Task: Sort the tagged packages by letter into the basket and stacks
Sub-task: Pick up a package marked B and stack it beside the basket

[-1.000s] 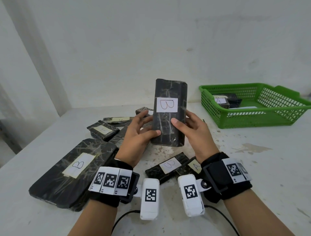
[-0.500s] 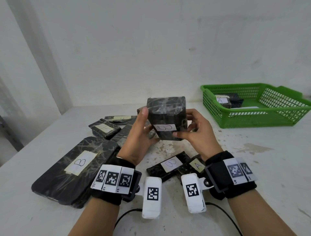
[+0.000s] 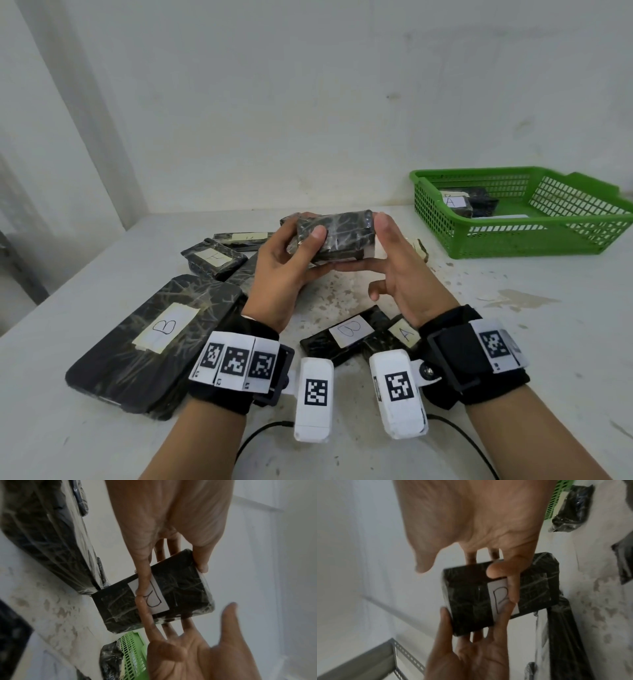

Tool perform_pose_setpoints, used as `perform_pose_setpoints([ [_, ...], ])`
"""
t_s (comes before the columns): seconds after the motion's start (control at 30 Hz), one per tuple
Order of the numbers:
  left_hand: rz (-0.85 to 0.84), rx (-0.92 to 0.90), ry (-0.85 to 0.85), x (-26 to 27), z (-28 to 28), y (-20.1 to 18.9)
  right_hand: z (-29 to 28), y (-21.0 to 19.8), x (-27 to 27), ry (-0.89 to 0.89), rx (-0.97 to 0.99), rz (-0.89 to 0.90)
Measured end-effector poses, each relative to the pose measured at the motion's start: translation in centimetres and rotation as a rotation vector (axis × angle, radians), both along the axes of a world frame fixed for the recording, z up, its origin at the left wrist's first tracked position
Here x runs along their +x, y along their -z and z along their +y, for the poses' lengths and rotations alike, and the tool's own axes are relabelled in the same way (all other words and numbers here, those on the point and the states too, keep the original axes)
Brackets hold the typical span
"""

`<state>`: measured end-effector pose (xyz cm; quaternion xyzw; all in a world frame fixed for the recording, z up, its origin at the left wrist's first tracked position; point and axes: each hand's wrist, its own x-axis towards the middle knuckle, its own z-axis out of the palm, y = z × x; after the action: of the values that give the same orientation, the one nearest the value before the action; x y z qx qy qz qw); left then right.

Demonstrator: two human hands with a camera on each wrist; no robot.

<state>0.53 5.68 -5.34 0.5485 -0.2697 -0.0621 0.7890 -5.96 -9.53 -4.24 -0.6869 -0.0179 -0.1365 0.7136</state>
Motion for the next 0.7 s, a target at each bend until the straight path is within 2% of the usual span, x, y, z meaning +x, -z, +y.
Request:
perform_pose_setpoints([
  [0.1, -0.003, 0.028, 0.005, -0.23, -0.29, 0.13, 0.23, 0.42, 0.49, 0.145, -0.084, -0.053],
  [0.2, 0.010, 0.027, 0.051, -0.26, -0.35, 0.14, 0.07, 0.47, 0.84, 0.211, -0.045, -0.092],
  [0.37, -0.018, 0.016, 0.016, -0.11, -0.50, 0.32, 0.04, 0.45, 0.83, 0.165, -0.026, -0.038],
  [0.53, -0.037, -0.009, 0.075, -0.27, -0.56, 0.32, 0.19, 0.27, 0.74, 0.227, -0.045, -0.119],
  [0.7, -0.050, -0.004, 0.018, 0.05, -0.57, 0.53, 0.32, 0.63, 0.90, 0.185, -0.037, -0.100],
])
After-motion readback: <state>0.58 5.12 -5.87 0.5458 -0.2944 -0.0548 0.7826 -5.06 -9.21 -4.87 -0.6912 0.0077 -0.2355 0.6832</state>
